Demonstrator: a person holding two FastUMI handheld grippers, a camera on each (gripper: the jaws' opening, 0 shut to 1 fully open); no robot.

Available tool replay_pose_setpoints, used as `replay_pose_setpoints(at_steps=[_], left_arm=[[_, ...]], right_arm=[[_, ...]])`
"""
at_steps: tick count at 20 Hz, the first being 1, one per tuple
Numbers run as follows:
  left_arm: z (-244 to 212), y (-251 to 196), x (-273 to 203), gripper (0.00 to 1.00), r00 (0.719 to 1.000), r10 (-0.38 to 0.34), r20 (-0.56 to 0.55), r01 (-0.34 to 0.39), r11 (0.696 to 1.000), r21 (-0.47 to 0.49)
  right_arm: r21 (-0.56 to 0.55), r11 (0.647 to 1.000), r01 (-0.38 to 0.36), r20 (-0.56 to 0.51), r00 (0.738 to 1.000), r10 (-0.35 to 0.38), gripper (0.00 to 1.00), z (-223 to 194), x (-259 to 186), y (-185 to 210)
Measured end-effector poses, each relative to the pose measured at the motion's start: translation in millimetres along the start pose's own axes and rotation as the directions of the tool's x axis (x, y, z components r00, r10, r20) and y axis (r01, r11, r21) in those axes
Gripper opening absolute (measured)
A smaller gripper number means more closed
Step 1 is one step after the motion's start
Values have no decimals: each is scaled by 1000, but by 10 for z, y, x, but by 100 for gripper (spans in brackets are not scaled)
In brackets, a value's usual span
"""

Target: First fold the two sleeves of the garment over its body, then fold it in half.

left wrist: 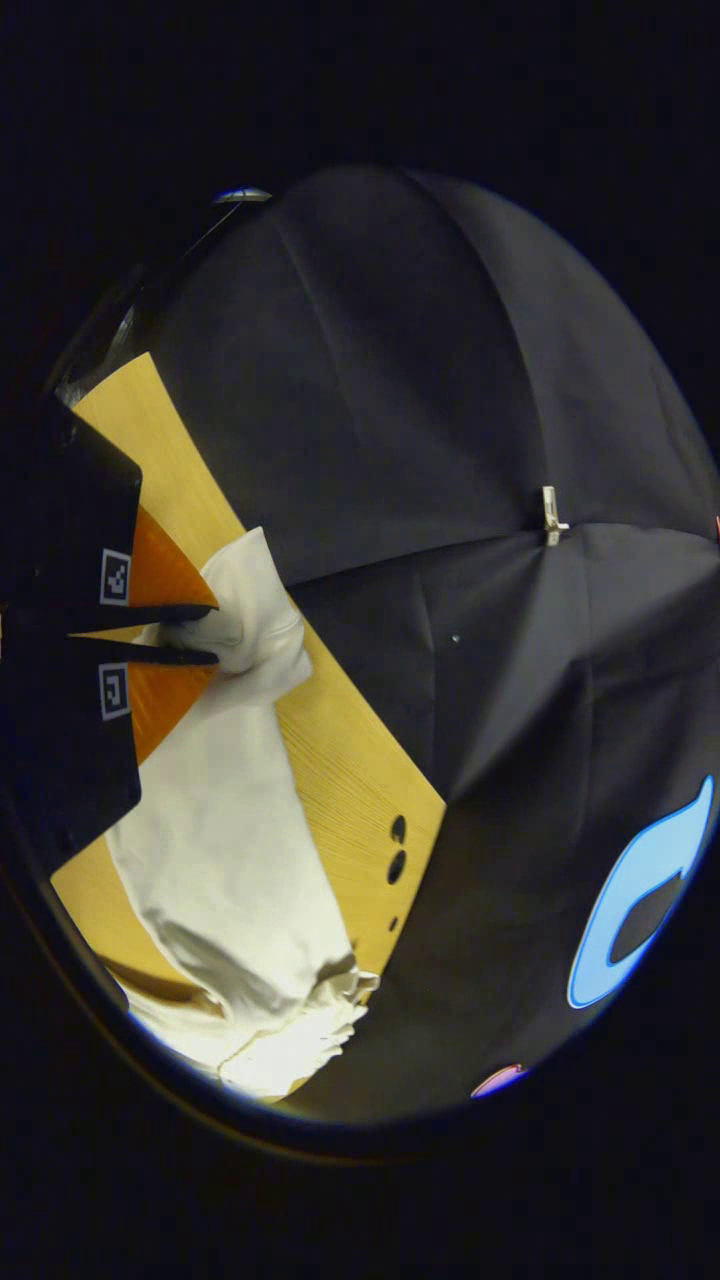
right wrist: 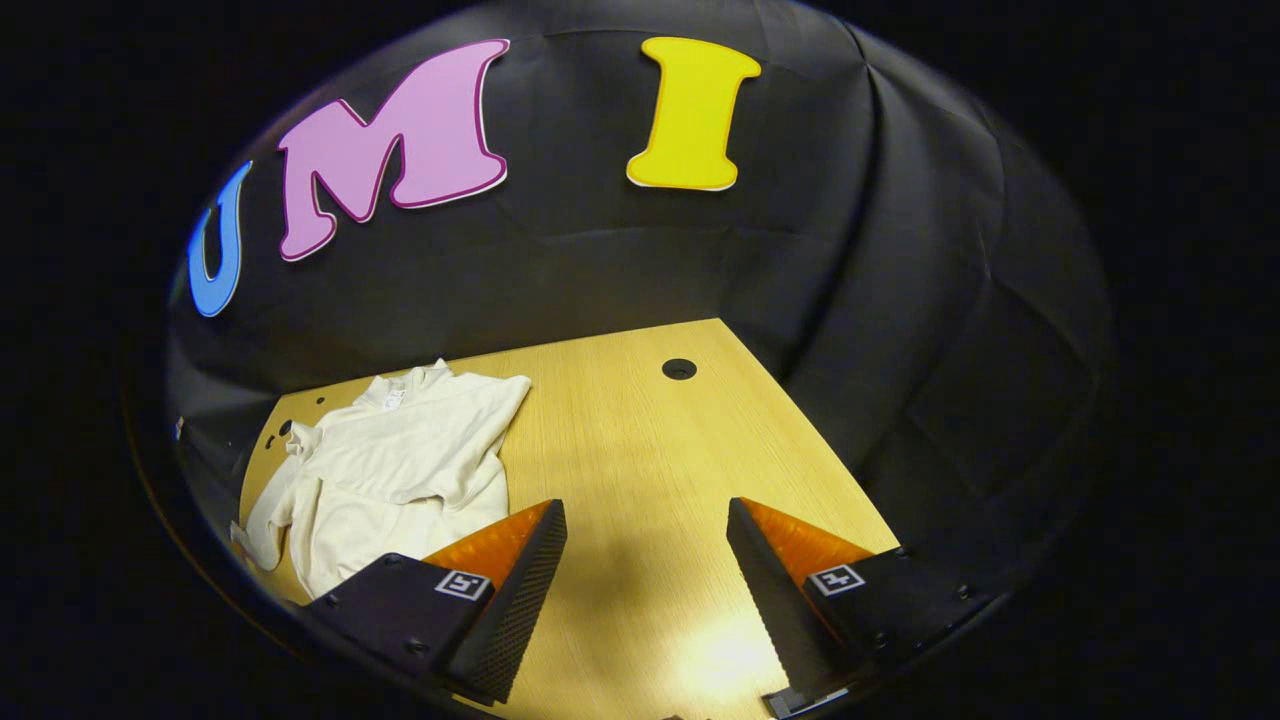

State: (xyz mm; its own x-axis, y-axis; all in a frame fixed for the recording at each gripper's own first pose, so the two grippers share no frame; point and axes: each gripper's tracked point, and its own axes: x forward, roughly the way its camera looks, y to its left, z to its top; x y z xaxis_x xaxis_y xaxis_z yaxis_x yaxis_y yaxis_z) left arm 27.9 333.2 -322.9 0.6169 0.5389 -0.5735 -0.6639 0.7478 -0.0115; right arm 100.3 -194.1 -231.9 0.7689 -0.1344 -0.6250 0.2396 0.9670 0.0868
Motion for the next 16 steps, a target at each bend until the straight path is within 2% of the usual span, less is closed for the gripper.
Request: replay_pose_setpoints(at_steps=[3,6,10,11,12,16], left_arm=[[516,-286,-98,6,998,-20,62,20,1000,2],[1039,-741,-185,6,989,-55,134,49,998,45],[1511,-1626,-270,6,970,-138,199,127,990,69],[1591,-1892,-307,2,962,-171,212,158,985,76],[1668,-2148,-355,6,953,-204,225,189,978,87],[1859,-3256,-695,6,895,-353,271,320,934,159]], right_arm=[[19,1000,-9,-9,1000,9,99,-79,61,-124],[57,998,-4,-2,1000,4,99,-141,145,-288],[103,995,15,-17,1000,-13,99,-233,252,-538],[112,994,19,-17,1000,-18,99,-230,276,-591],[118,993,20,-18,1000,-18,99,-227,287,-616],[110,994,26,-7,1000,-25,99,-177,357,-763]])
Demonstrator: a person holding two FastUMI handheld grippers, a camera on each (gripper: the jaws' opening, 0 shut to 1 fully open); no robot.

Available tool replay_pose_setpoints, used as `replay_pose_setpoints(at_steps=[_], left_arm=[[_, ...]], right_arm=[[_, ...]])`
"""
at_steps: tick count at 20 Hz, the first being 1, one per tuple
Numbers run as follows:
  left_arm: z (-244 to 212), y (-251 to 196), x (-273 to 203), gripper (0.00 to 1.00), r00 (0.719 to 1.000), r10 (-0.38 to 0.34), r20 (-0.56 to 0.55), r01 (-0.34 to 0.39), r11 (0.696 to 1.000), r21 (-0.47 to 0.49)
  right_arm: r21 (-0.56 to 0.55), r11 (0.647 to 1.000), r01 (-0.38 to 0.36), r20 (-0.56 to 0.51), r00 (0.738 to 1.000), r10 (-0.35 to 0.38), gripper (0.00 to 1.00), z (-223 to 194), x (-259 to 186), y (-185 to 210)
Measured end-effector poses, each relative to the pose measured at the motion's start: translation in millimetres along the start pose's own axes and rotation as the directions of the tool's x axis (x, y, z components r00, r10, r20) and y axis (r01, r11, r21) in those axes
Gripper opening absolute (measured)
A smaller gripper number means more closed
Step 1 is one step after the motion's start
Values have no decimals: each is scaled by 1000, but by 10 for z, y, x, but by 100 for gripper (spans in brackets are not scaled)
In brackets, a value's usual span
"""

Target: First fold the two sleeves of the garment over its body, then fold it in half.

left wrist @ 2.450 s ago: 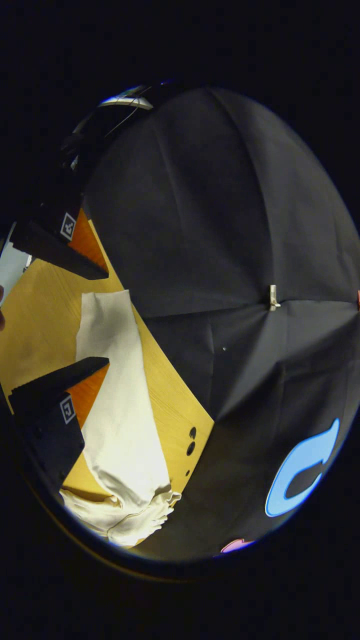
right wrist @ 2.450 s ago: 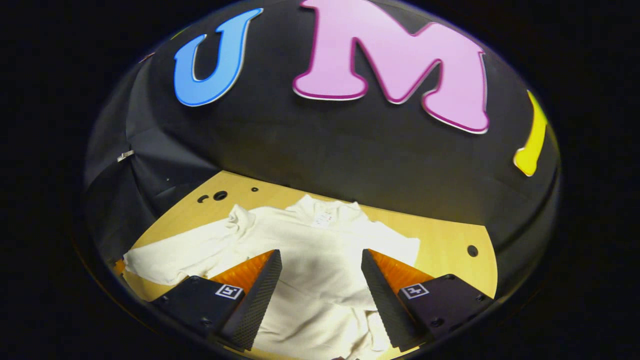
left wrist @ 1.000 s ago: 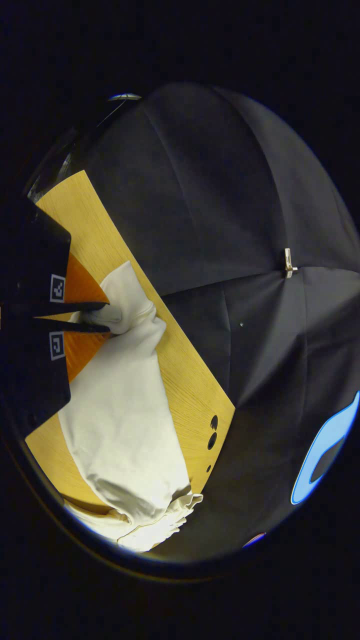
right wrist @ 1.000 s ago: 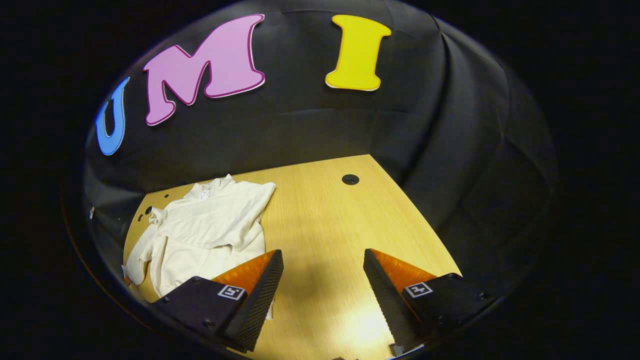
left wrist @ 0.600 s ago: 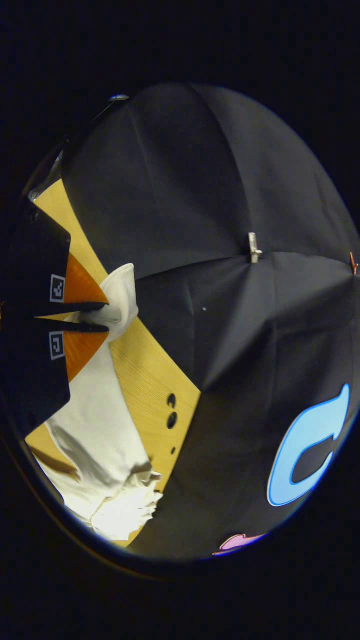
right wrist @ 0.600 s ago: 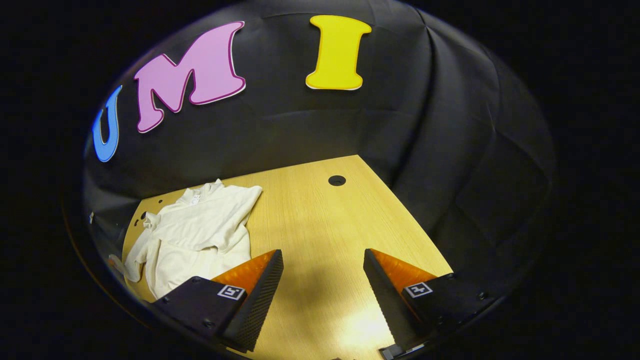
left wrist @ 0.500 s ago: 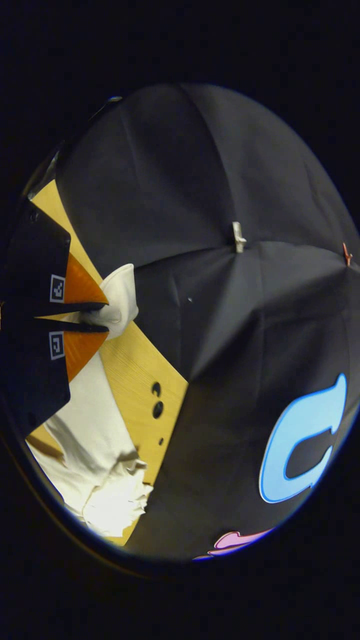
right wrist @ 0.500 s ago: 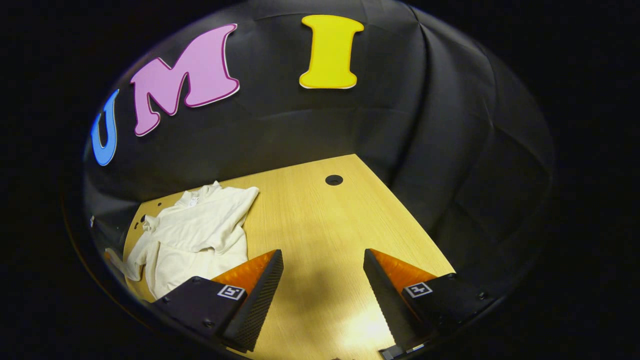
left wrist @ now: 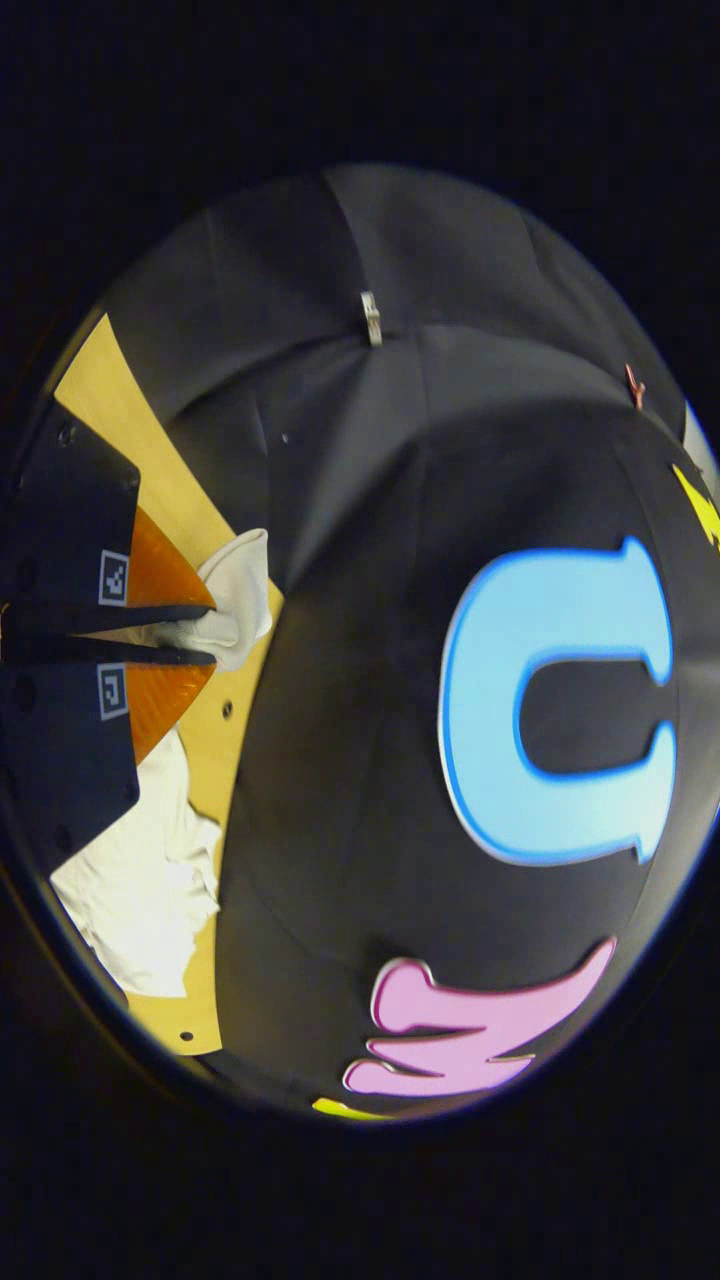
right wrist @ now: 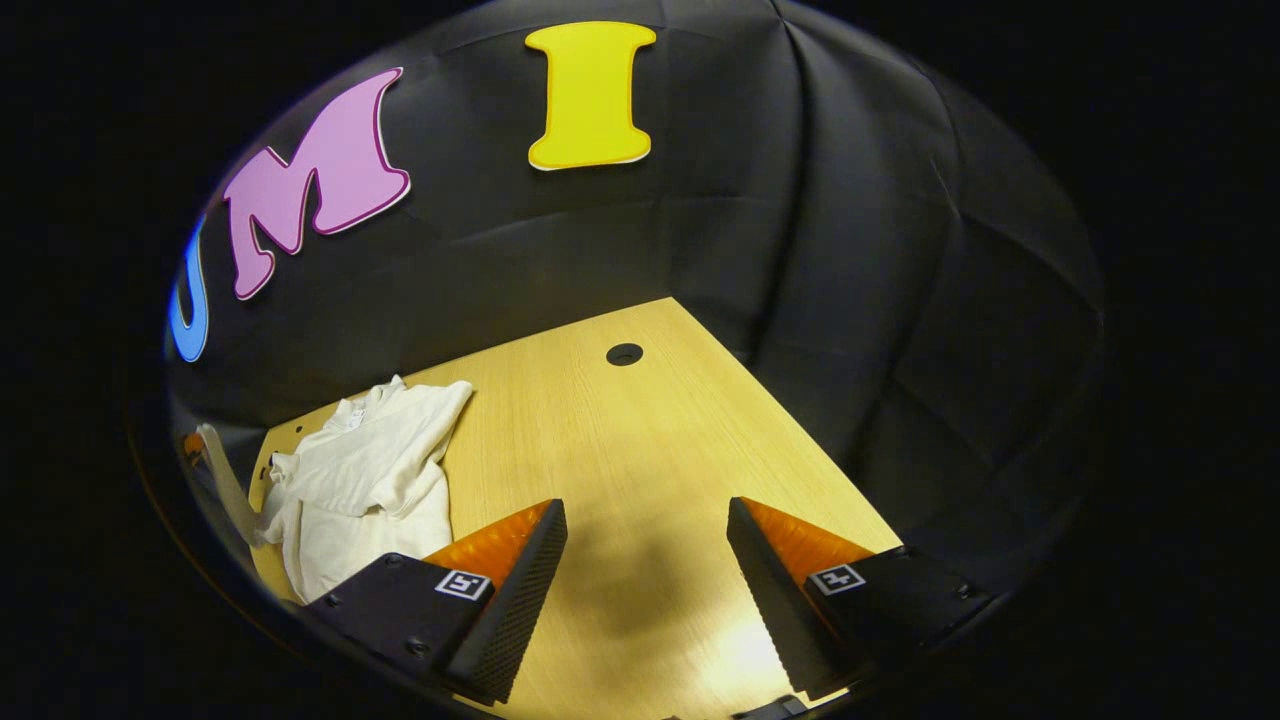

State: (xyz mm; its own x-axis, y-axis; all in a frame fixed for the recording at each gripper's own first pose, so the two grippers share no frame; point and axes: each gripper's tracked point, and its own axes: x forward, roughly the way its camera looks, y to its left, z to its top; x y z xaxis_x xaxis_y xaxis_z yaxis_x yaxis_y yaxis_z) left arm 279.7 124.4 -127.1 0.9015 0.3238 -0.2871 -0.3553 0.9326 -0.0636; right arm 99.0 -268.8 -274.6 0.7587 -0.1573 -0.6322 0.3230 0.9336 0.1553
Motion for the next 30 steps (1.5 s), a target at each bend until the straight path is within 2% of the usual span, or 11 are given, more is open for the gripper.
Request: replay_pose_setpoints(at_steps=[5,10,12,18,20,21,22,24,26,27,30], left_arm=[[176,-1377,14,6,979,-200,37,199,980,25],[-97,-2597,-152,6,917,-399,-11,399,915,62],[-312,-2911,-192,6,896,-441,-45,443,894,73],[-975,-3467,-259,6,835,-525,-162,539,840,57],[-1248,-3584,-306,12,813,-535,-229,564,822,84],[-1339,-3632,-350,24,795,-552,-252,588,803,99],[-1385,-3658,-409,24,778,-570,-267,612,783,112],[-1438,-3715,-578,54,744,-607,-279,655,745,124],[-1463,-3576,-705,85,745,-607,-275,656,741,143],[-1434,-3462,-711,100,759,-595,-264,643,750,159],[-1384,-3011,-852,99,801,-554,-227,594,782,189]], right_arm=[[-17,1000,-4,4,1000,4,99,1,87,-59],[-8,1000,-18,2,1000,18,99,14,218,-41],[-8,999,-31,-5,1000,31,99,0,244,-26],[-59,997,-56,-12,998,55,99,-87,270,29],[-72,995,-65,-15,998,64,99,-110,278,73],[-84,994,-70,-14,998,69,99,-111,266,82],[-102,992,-76,-4,997,76,99,-97,248,109],[-137,985,-107,14,994,110,99,-103,201,264],[-160,976,-145,2,989,148,99,-166,182,437],[-160,972,-173,-11,985,174,99,-205,156,542],[-162,958,-239,-36,971,236,99,-302,82,849]])
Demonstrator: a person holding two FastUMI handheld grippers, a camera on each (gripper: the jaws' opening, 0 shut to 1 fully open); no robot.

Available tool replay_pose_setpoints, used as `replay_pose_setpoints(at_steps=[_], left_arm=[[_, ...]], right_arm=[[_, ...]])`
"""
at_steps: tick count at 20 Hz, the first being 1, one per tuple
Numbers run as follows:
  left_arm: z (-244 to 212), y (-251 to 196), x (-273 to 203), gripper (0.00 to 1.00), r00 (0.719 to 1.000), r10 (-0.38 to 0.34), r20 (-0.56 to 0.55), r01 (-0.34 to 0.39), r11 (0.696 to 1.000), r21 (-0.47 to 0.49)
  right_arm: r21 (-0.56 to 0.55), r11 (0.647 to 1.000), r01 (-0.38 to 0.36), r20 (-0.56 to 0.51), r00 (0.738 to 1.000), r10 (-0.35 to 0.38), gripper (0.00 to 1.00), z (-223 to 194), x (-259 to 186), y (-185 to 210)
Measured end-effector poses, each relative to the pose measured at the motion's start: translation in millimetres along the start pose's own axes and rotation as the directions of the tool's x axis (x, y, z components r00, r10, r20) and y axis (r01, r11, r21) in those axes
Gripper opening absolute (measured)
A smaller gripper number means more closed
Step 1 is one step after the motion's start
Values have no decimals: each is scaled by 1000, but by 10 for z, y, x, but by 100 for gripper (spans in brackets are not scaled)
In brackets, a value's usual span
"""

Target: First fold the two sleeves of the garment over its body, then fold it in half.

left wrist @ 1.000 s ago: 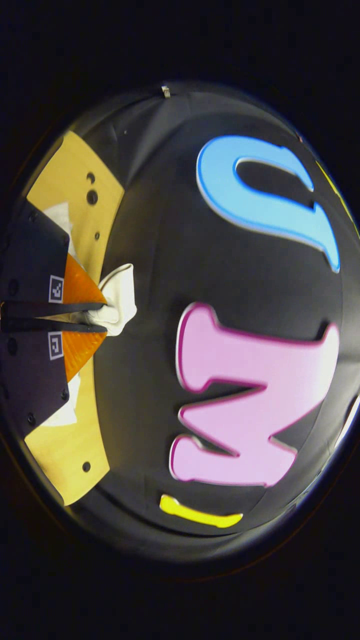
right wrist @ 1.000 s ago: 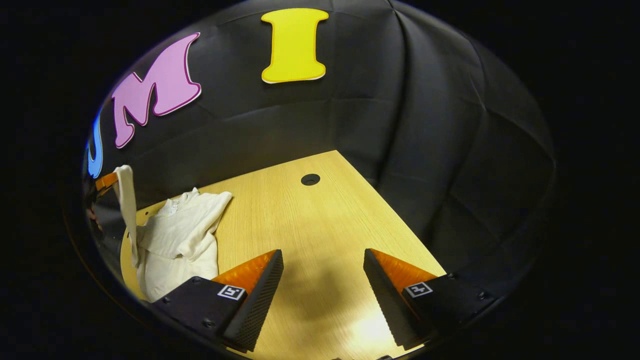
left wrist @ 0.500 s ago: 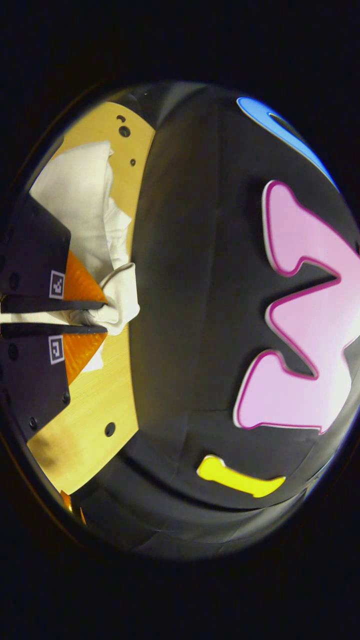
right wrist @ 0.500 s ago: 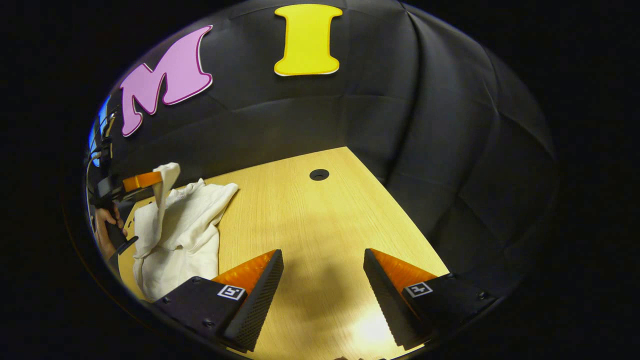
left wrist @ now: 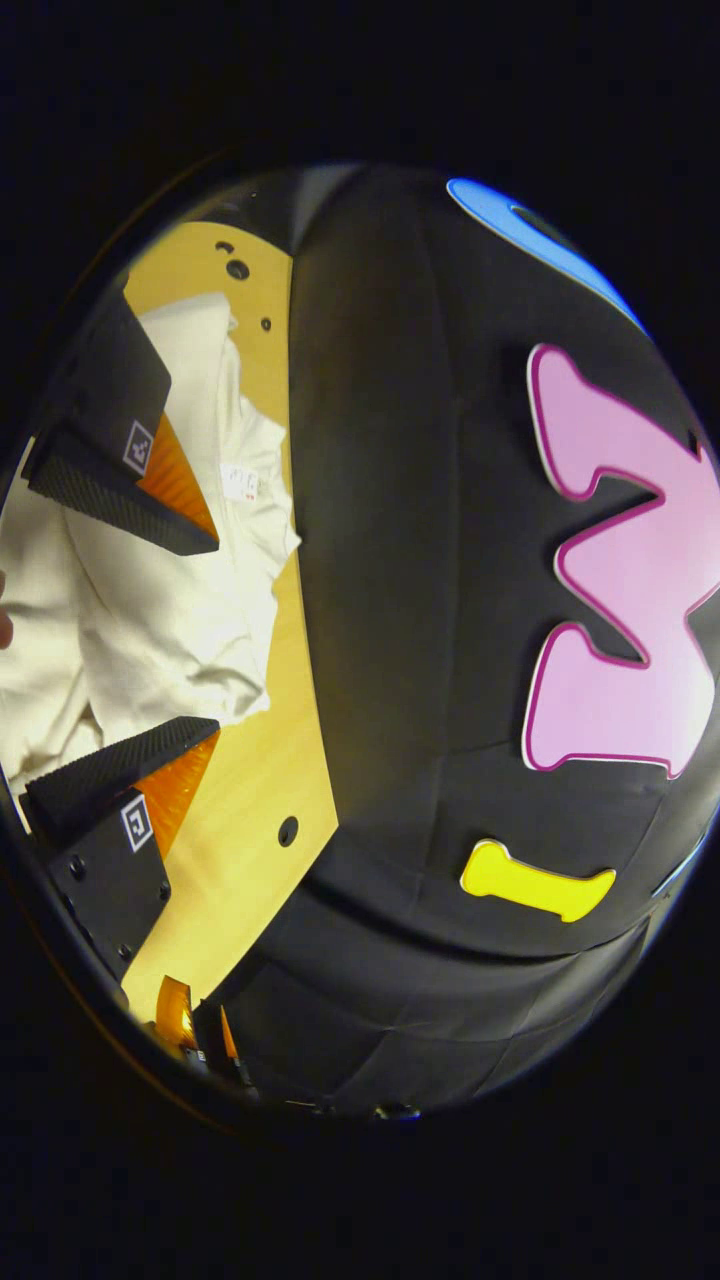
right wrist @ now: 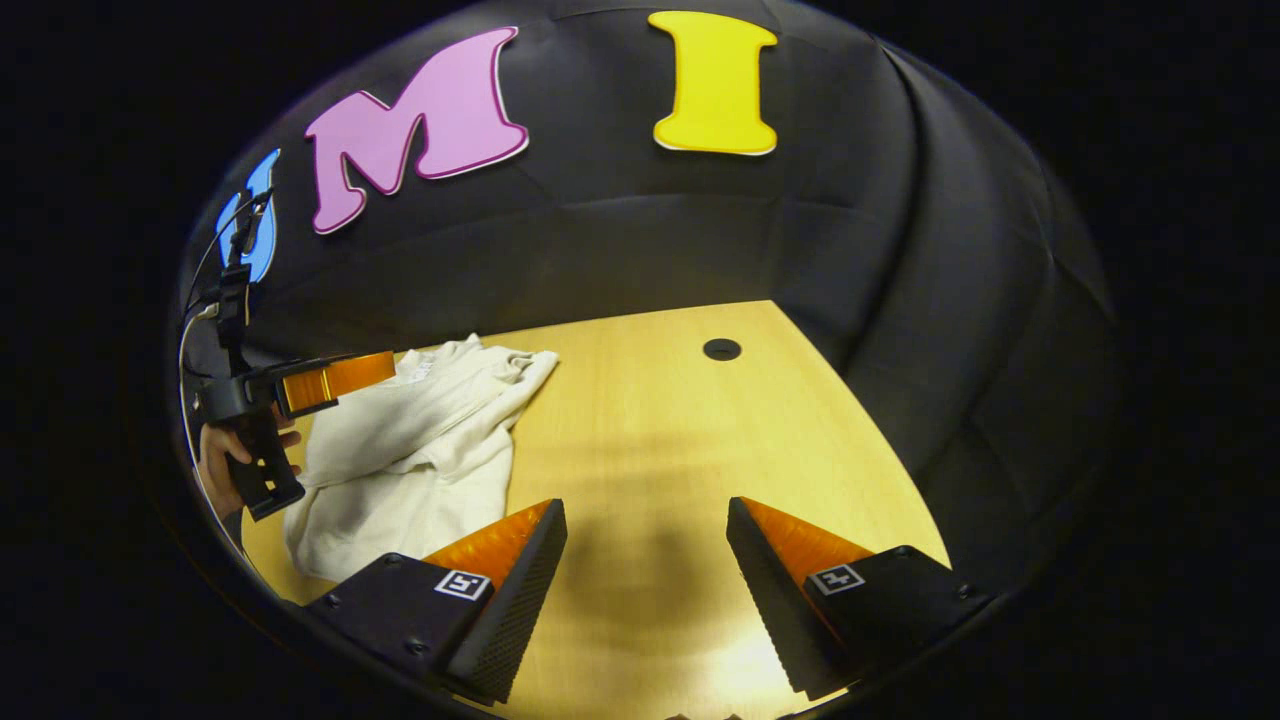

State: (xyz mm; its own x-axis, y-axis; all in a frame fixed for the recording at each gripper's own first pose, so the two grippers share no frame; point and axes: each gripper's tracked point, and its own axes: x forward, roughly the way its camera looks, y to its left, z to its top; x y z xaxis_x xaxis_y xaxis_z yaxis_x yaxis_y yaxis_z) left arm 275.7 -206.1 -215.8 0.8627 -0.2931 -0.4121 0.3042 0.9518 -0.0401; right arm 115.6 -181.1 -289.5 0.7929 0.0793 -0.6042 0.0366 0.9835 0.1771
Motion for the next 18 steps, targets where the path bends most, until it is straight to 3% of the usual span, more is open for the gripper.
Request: replay_pose_setpoints(at_steps=[3,11,14,18], left_arm=[[-204,349,-427,99,997,73,7,-73,997,16],[-1171,1191,-1490,99,966,225,-127,-231,972,-35],[-1661,1389,-1754,99,944,254,-209,-273,960,-68],[-2105,1502,-1987,99,921,257,-293,-302,946,-119]], right_arm=[[-23,999,-47,-18,999,47,99,-75,9,289],[-83,980,-180,-107,979,171,99,-563,46,1145],[-101,972,-214,-158,968,197,99,-809,84,1410],[-132,970,-206,-213,961,175,99,-1112,176,1525]])
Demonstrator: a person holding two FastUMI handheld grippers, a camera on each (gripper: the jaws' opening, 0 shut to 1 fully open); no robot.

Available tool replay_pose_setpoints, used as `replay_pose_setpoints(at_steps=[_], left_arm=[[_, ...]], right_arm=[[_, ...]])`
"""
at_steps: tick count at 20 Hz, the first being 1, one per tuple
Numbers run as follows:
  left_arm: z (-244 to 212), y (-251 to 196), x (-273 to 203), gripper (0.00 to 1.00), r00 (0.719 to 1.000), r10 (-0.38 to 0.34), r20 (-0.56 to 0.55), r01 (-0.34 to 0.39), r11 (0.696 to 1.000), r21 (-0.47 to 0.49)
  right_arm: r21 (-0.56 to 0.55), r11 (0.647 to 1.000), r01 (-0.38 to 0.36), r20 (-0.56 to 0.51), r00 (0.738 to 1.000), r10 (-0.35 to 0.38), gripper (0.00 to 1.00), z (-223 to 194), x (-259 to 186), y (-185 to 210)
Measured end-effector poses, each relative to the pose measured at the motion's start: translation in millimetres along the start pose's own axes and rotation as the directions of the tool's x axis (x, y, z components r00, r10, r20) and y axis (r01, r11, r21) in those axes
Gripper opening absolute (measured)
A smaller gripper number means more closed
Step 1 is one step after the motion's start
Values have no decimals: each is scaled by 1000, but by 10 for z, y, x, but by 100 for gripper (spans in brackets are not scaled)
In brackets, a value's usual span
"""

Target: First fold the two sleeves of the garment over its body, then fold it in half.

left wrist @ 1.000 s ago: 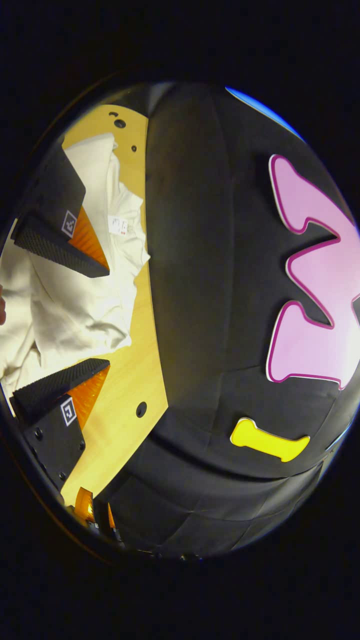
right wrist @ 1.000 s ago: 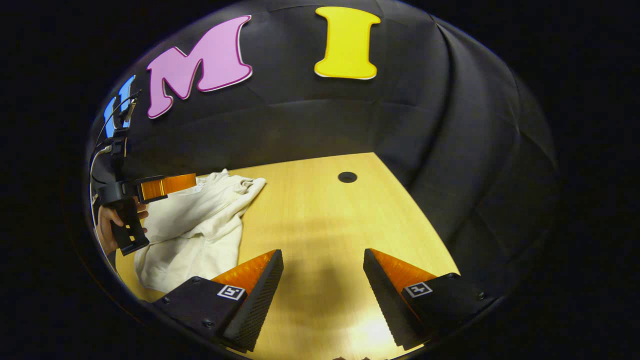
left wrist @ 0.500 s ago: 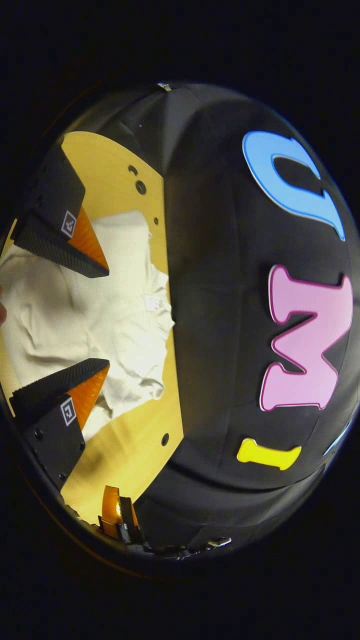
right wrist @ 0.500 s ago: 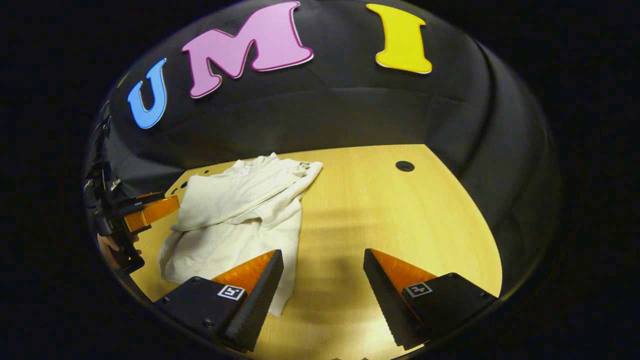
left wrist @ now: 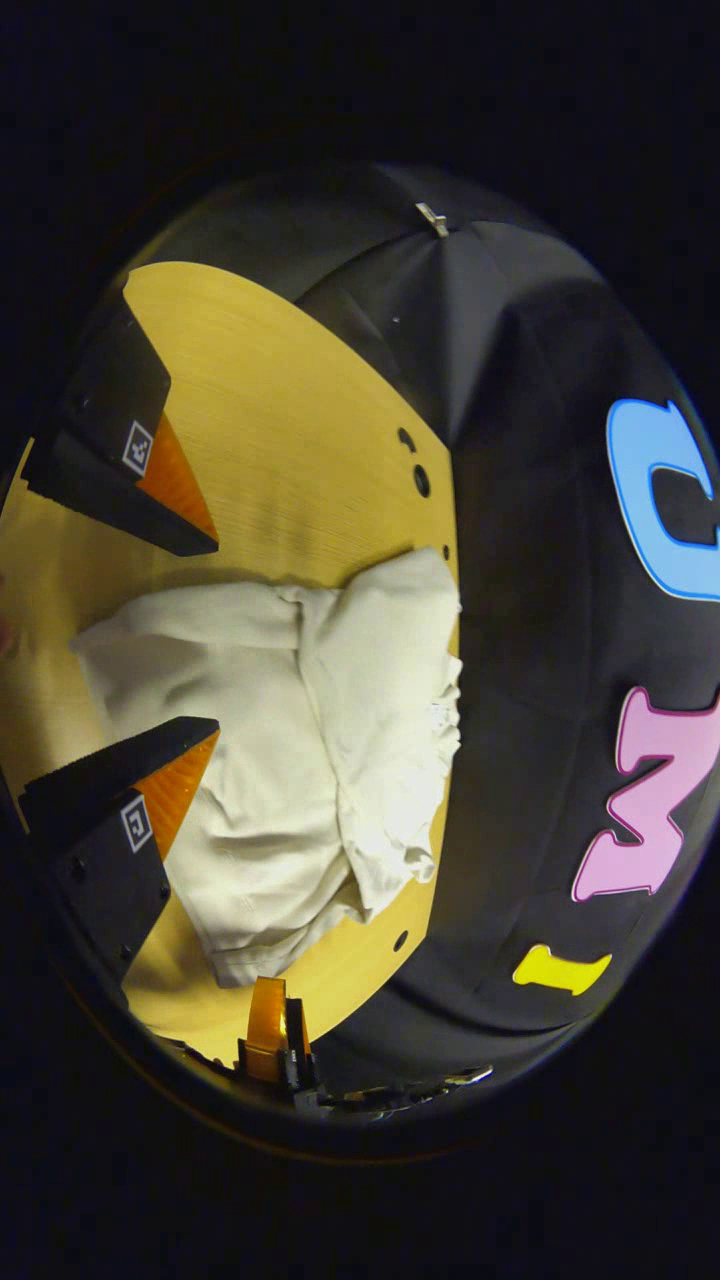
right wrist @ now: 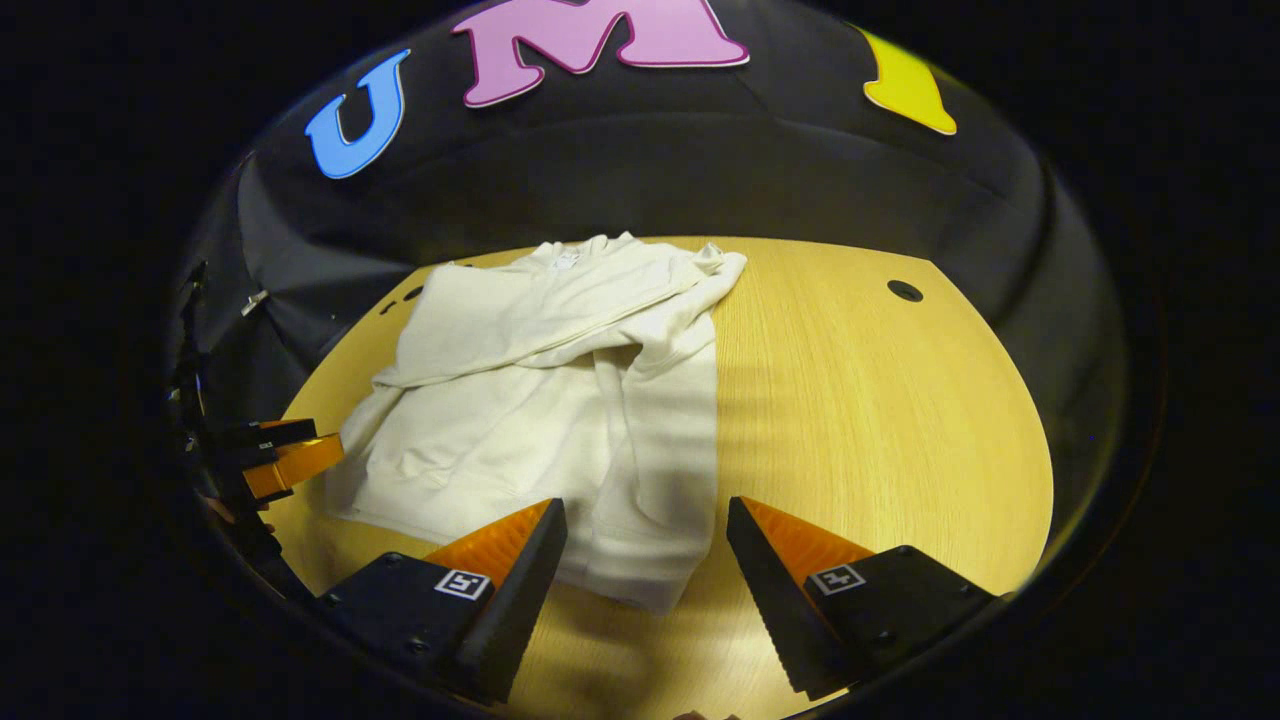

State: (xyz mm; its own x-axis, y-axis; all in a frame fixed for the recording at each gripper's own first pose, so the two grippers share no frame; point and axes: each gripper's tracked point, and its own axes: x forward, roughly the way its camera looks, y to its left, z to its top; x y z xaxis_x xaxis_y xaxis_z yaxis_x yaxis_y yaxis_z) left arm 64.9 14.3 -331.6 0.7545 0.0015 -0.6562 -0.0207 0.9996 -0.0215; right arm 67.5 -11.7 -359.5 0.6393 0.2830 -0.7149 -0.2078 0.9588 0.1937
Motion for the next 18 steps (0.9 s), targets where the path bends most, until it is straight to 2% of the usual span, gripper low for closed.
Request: replay_pose_setpoints(at_steps=[5,6,7,14,15,16,17,18], left_arm=[[-393,41,60,99,997,-9,-78,9,1000,3],[-465,55,69,96,996,-4,-94,5,1000,10],[-498,38,65,100,995,-7,-101,8,1000,7],[-540,-40,79,100,996,-10,-89,11,1000,12],[-545,-89,80,94,996,-25,-84,27,999,26],[-541,-141,87,82,996,-40,-84,43,998,37],[-546,-181,92,70,996,-48,-81,52,998,38],[-543,-226,89,62,995,-52,-84,55,998,37]], right_arm=[[11,999,42,-76,996,-41,99,-402,116,2],[-1,999,49,-52,997,-49,100,-348,116,-1],[-3,999,52,-67,996,-52,99,-391,148,3],[13,995,100,-63,993,-99,99,-385,151,43],[28,994,105,-67,992,-103,98,-393,161,74],[39,993,111,-67,992,-108,78,-367,168,84],[47,993,105,-67,993,-102,71,-359,185,121],[57,993,103,-68,993,-99,60,-352,199,154]])
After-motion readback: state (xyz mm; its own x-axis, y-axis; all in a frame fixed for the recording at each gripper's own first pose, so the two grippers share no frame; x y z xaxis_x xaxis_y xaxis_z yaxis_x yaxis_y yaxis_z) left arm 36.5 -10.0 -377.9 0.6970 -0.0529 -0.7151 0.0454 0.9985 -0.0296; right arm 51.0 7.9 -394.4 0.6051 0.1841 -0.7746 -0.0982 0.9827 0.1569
